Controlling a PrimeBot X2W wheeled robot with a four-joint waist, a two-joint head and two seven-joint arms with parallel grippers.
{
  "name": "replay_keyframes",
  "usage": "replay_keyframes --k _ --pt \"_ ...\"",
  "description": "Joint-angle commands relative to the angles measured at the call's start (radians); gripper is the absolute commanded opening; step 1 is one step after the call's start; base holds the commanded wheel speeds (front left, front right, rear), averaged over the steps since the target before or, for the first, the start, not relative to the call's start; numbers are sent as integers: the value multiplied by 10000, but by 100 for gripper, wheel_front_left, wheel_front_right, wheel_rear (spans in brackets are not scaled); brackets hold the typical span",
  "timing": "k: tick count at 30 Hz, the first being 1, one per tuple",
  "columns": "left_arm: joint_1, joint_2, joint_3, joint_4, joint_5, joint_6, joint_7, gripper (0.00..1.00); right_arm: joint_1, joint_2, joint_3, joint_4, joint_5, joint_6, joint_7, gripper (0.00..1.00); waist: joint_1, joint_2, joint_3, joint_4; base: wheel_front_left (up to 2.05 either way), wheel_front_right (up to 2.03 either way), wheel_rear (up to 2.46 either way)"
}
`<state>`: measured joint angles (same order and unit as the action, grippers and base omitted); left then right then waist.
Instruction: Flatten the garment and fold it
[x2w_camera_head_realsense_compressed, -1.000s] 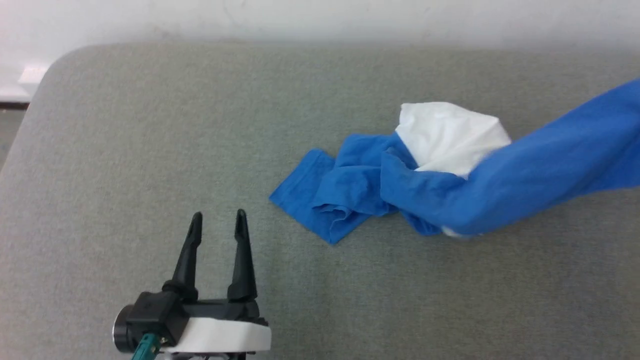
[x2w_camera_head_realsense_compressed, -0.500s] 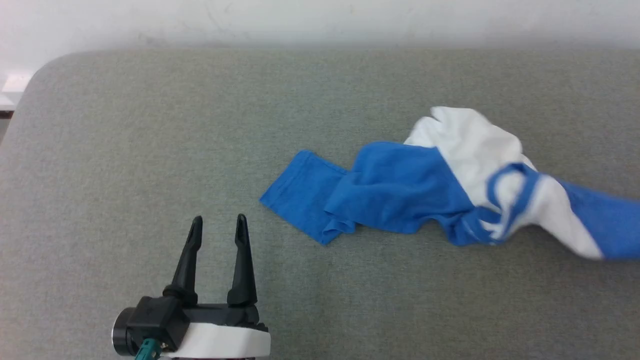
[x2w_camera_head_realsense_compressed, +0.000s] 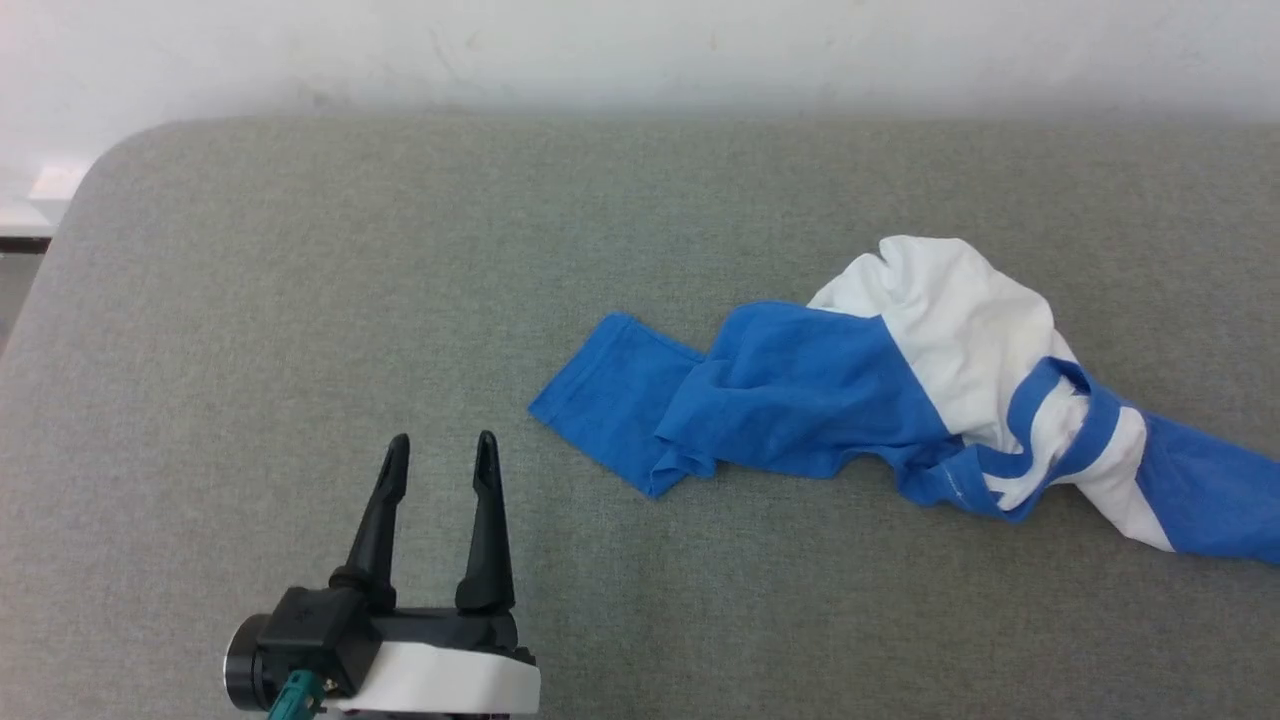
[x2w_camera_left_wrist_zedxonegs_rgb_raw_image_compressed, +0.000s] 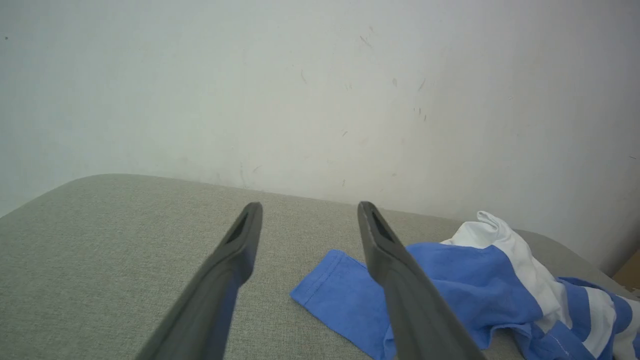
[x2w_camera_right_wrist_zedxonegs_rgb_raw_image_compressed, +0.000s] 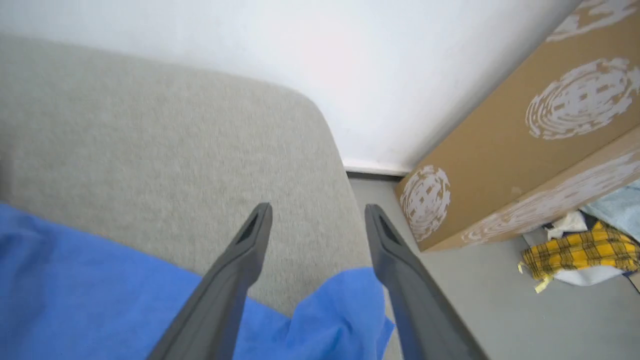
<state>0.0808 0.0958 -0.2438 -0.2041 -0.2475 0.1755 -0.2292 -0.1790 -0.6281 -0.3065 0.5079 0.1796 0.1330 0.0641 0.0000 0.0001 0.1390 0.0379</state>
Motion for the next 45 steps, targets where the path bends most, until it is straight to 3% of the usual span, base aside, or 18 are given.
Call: replay_keyframes --k 1,6,14,17,22,28,34,45 --pt "42 39 3 19 -56 -38 -25 100 -224 102 29 -329 207 -23 -186 100 0 -1 -138 -108 0 0 0" --pt "197 67 6 -16 -98 -48 -88 100 -82 995 -96 -2514 875 -23 -681 100 0 -1 -265 -169 0 0 0" --pt "386 49 -95 57 -119 -137 -206 100 2492 4880 -307 -6676 848 -23 -976 100 0 -1 -310 -90 0 0 0" --pt "372 30 -139 129 -159 -166 -221 100 3370 5590 -50 -7412 820 -23 -954 100 0 -1 -321 -165 0 0 0" --pt "-103 -28 -345 324 -419 -240 436 100 3995 5765 649 -8043 823 -23 -706 100 0 -1 -219 -440 0 0 0" --pt "-2081 528 -1283 1350 252 -851 2989 100 3692 5771 824 -8478 528 -23 -475 100 0 -1 260 -592 0 0 0" --pt "-4081 734 -1962 2999 747 -1379 5514 100 3333 5594 1149 -8540 701 -23 -337 100 0 -1 807 -836 0 0 0" --pt "-4827 537 -2342 5357 363 -1787 7639 100 3103 5245 1246 -8243 1090 -23 -364 100 0 -1 1334 -1405 0 0 0"
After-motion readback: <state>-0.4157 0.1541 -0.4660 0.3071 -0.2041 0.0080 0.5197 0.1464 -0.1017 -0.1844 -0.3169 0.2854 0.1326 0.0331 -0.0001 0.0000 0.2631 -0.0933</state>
